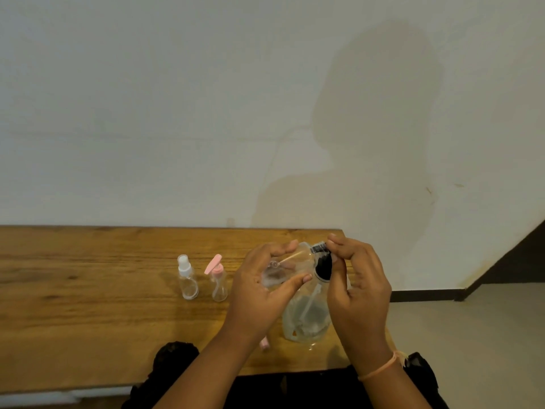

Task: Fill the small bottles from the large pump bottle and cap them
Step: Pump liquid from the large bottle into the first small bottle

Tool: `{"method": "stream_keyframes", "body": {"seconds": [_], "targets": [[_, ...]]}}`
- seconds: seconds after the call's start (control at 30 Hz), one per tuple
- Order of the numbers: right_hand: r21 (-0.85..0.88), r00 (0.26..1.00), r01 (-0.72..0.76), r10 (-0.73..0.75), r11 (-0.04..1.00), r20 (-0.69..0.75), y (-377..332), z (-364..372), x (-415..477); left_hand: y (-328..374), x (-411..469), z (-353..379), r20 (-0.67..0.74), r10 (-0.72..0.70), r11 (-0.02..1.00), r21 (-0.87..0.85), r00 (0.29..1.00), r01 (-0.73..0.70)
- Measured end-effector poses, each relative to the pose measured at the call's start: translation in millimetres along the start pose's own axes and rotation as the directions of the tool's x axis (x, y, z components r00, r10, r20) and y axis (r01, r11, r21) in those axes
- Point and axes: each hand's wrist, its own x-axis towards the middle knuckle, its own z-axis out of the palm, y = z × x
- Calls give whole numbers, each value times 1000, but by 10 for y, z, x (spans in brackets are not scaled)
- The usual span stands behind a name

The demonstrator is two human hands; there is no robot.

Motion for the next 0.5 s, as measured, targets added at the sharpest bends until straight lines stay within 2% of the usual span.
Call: {"method": "stream_keyframes", "body": {"seconds": [0.3, 0.5], "targets": [[-69, 996, 14, -8, 998, 86, 102, 22, -32, -111, 11, -57, 57, -96, 995, 46, 994, 93], [68, 998, -36, 33, 997, 52, 35, -37, -7, -84, -35, -45, 34, -36, 998, 62, 999, 34]]}}
